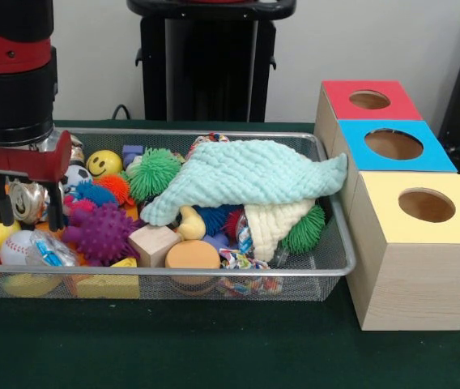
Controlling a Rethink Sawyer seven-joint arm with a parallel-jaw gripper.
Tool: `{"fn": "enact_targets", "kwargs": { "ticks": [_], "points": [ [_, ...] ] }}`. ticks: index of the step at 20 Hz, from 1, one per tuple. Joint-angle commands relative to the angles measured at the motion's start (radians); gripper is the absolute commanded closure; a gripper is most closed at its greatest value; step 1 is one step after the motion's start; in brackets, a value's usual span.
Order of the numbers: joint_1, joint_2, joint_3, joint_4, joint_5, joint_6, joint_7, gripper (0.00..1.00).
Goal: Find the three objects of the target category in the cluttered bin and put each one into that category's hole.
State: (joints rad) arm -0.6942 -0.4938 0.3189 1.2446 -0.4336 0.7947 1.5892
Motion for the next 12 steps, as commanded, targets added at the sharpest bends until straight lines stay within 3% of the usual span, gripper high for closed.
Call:
{"fn": "enact_targets", "kwargs": {
  "ticks": [1,12],
  "points": [
    [0.0,0.011,0.031,0.059,-0.008,-0.037,-0.027,0.0],
    [0.017,0.053,0.05,0.022,0.005,-0.067,0.002,0.0]
  ]
}}
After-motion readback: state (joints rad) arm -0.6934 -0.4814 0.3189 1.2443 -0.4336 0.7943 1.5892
